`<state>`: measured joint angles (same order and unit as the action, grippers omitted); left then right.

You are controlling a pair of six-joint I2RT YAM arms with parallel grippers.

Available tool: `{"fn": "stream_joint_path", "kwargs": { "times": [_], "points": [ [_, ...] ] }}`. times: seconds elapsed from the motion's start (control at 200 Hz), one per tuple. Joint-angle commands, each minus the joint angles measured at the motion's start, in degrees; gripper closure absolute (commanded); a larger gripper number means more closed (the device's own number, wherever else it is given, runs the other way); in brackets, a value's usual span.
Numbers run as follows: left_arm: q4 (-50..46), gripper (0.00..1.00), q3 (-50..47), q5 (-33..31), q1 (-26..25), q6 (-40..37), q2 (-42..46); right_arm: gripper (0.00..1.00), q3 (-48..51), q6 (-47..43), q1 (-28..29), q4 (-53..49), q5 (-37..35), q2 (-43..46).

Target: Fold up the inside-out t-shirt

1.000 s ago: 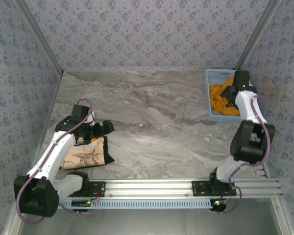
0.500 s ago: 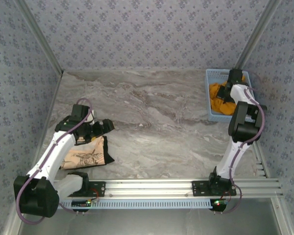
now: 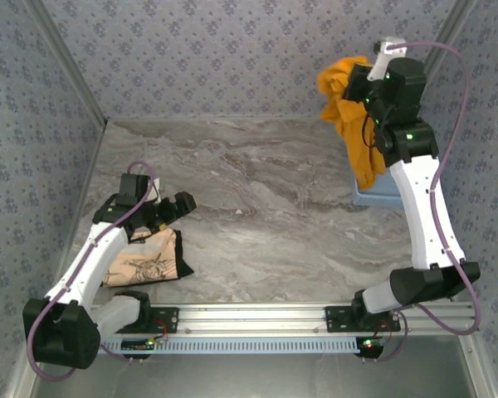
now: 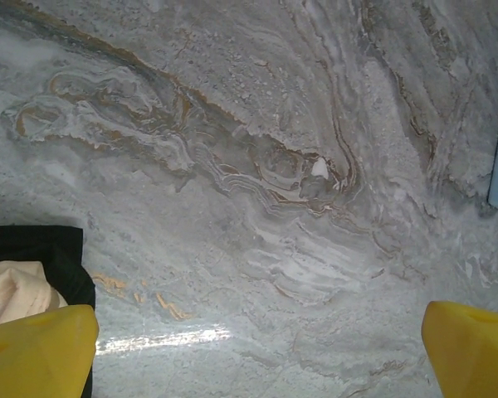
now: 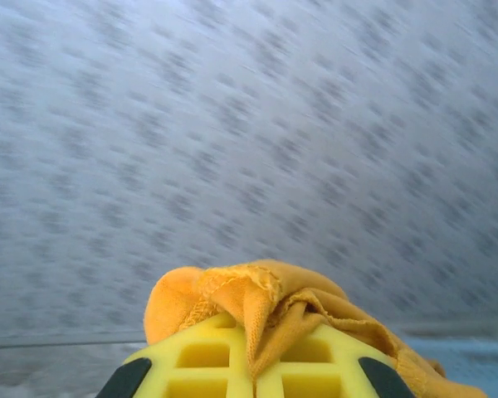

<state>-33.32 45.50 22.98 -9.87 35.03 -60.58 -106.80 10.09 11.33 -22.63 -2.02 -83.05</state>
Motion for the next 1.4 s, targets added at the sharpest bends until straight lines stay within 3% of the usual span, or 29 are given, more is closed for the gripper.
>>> {"fn": "stream_joint_path", "kwargs": {
  "times": [0.0,0.14,0.265,0.35,0.47,0.665,0.83,1.044,1.124,1.244,1.394],
  "points": [
    [1.24,0.00,2.92,1.54,-0.17,-1.00,1.86,1.00,-5.93,-3.67,6.31,-3.33,8.30,-0.61],
    [1.86,0.00,3.19,1.50,0.15,-1.05,2.96,0.99,-4.99,-4.33,18.12,-3.84,13.96,-2.09],
    [1.55,0.00,3.37,2.11,1.42,-2.02,3.11,0.55,2.67,-4.68,27.04,-3.31,12.94,-4.00],
    [0.76,0.00,3.64,2.52,1.86,-3.75,3.09,0.44,6.32,-2.51,29.00,-6.23,7.86,-6.13],
    [0.07,0.00,3.35,4.08,1.83,-5.66,3.10,0.40,8.02,3.91,26.04,-15.91,1.96,-9.19],
    [1.83,0.01,1.23,7.15,1.61,-6.11,3.01,0.38,17.43,4.11,21.26,-22.41,6.55,-8.78],
    [1.11,0.04,2.63,2.46,-3.66,-10.07,-0.23,0.35,27.39,6.59,19.95,-22.27,2.47,-8.84],
    [-1.89,0.05,6.74,-9.40,-13.80,-13.83,-10.59,0.34,34.18,15.41,7.27,-20.86,-0.49,-11.82],
    [-1.16,0.06,6.61,-8.95,-14.36,-12.59,-13.39,0.35,35.56,15.86,2.49,-17.85,2.16,-12.44],
    [1.93,0.08,6.29,-9.18,-14.82,-10.74,-16.50,0.36,35.60,14.35,-0.06,-13.12,4.93,-14.11],
    [4.67,0.22,8.60,-9.96,-15.13,-9.45,-21.15,0.39,32.43,10.93,-1.16,-9.03,5.42,-20.25]
  ]
}}
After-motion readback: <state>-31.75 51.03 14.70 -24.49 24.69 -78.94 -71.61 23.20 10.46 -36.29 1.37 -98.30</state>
